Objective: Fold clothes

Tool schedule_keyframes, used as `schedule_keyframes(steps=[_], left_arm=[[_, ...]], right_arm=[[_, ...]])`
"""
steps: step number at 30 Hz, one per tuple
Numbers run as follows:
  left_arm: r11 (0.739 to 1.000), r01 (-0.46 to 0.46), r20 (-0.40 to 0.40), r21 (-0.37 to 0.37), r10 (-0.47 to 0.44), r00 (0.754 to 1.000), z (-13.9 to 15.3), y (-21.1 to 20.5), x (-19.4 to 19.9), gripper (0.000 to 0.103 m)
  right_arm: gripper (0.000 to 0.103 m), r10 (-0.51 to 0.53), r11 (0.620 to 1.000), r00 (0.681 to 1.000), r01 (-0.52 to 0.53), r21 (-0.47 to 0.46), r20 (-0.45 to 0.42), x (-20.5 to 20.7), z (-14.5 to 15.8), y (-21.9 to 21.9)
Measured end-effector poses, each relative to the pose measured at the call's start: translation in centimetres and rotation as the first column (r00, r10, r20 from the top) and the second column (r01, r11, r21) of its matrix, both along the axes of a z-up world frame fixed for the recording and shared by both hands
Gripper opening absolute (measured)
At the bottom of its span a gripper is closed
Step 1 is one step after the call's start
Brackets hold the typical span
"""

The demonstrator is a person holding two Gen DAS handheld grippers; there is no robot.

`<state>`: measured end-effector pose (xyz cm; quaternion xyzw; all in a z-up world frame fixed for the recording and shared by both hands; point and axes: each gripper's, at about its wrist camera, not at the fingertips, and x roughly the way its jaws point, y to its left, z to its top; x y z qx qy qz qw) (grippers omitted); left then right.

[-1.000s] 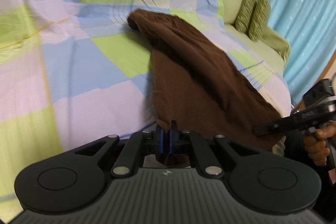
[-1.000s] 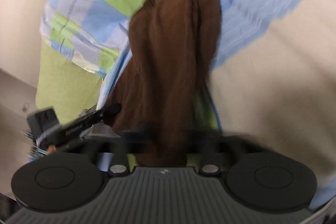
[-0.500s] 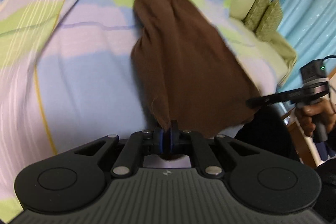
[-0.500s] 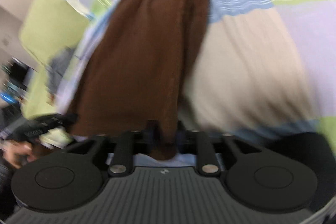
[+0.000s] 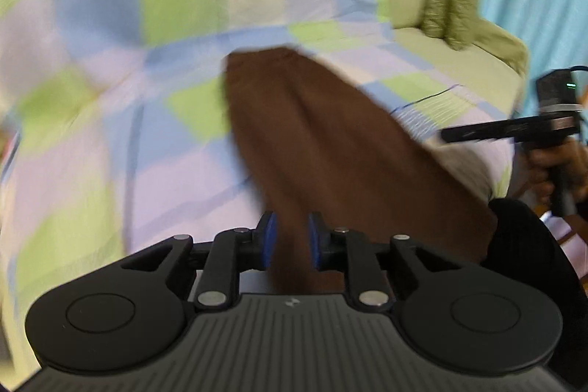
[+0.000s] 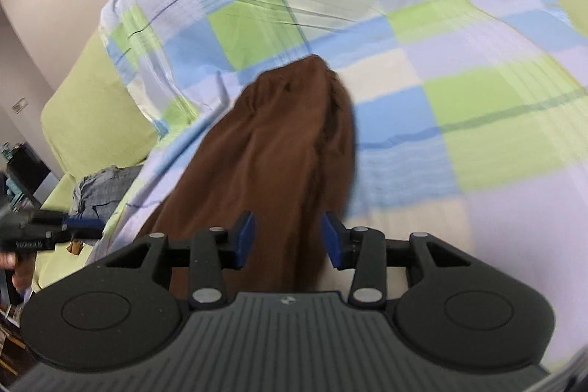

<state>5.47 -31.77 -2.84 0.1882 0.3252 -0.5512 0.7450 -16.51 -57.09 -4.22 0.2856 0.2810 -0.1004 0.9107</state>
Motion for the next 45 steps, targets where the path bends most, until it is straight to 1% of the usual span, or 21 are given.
schedule_keyframes(steps=[3,5,6,7,8,10,16,18,21,22,23,25,28,31,34,36,38,40,42,43,45], left_arm=[[0.994,0.113,0.04,0.008,-0.113,0.993,-0.5,-7.0,1.9,0.031],[0.989,0.147,0.043,0.021,-0.147,0.988,-1.5,-10.6,3.0,0.031],[0.987,0.16,0.042,0.028,-0.161,0.986,-2.1,-12.4,3.6,0.031],[0.985,0.168,0.04,0.036,-0.169,0.985,-2.8,-13.9,4.1,0.031],[0.985,0.17,0.039,0.042,-0.172,0.984,-3.4,-15.0,4.6,0.031],[0.985,0.168,0.037,0.046,-0.17,0.985,-4.7,-16.7,5.4,0.031],[0.987,0.157,0.011,0.025,-0.158,0.987,-7.1,-18.8,6.2,0.032],[0.987,0.155,0.013,0.031,-0.156,0.988,-7.3,-19.1,6.2,0.032],[0.988,0.153,0.016,0.023,-0.154,0.988,-6.7,-19.2,5.9,0.032],[0.987,0.157,0.018,0.018,-0.157,0.987,-6.4,-19.2,5.8,0.032],[0.987,0.16,0.021,0.013,-0.16,0.987,-6.0,-19.2,5.6,0.032],[0.986,0.164,0.02,0.002,-0.164,0.986,-5.6,-19.3,5.4,0.032],[0.981,0.193,-0.004,-0.011,-0.193,0.981,-5.2,-20.4,4.2,0.032],[0.975,0.22,0.017,0.025,-0.22,0.975,-5.5,-21.4,2.6,0.032],[0.972,0.232,0.03,0.04,-0.233,0.972,-4.9,-20.3,1.1,0.032],[0.974,0.222,0.054,0.045,-0.224,0.973,-4.3,-18.3,0.2,0.032],[0.982,0.183,0.075,0.055,-0.187,0.979,-3.5,-14.1,-0.7,0.034],[0.988,0.136,0.075,0.073,-0.141,0.987,-3.1,-9.9,-1.6,0.04],[0.993,0.072,0.069,0.09,-0.079,0.995,-2.9,-5.5,-2.5,0.042],[0.994,0.038,0.066,0.098,-0.045,0.997,-2.8,-3.3,-3.0,0.043],[0.995,-0.022,0.048,0.102,0.017,0.999,-2.9,0.2,-3.6,0.045]], right_arm=[[0.037,-0.012,1.0,1.0,0.011,0.022,0.024,2.2,-1.3,-1.8],[0.036,-0.037,0.996,0.999,0.034,0.087,0.038,3.4,-2.1,-3.6],[0.035,-0.03,0.993,0.999,0.026,0.111,0.039,4.0,-2.5,-4.1],[0.029,-0.024,0.991,0.999,0.018,0.136,0.041,4.7,-2.9,-4.7],[0.017,-0.017,0.987,0.999,0.01,0.159,0.043,5.4,-3.3,-5.2],[0.007,-0.005,0.982,0.999,-0.002,0.19,0.039,6.1,-3.9,-5.8],[0.004,-0.104,0.974,0.989,0.08,0.212,0.105,3.2,-3.5,-6.7],[0.005,-0.109,0.972,0.992,0.092,0.217,0.069,3.1,-4.7,-6.6],[0.015,-0.115,0.967,0.991,0.097,0.236,0.065,2.3,-5.3,-6.2],[0.028,-0.114,0.968,0.991,0.093,0.233,0.076,1.3,-4.9,-5.7],[0.036,-0.112,0.969,0.99,0.09,0.229,0.087,0.3,-4.5,-5.2],[0.037,-0.104,0.972,0.989,0.079,0.22,0.102,-1.6,-3.9,-4.0],[0.04,-0.044,0.978,0.998,0.032,0.206,0.05,-4.9,-3.8,-1.5],[0.041,0.013,0.984,1.0,-0.01,0.179,-0.014,-7.9,-3.9,1.4],[0.041,0.03,0.99,0.998,-0.023,0.139,-0.047,-9.3,-3.8,2.9],[0.041,0.048,0.985,0.998,-0.04,0.171,-0.044,-9.5,-4.1,3.2],[0.041,0.065,0.979,0.997,-0.055,0.195,-0.045,-9.4,-4.3,3.3],[0.04,0.065,0.973,0.997,-0.053,0.223,-0.048,-9.1,-4.8,3.3],[0.021,0.041,0.967,0.998,-0.027,0.251,-0.051,-9.1,-4.9,3.1],[0.006,0.023,0.962,0.998,-0.008,0.274,-0.052,-9.2,-4.9,3.0],[0.005,-0.013,0.948,0.999,0.029,0.317,-0.052,-9.5,-4.8,2.8]])
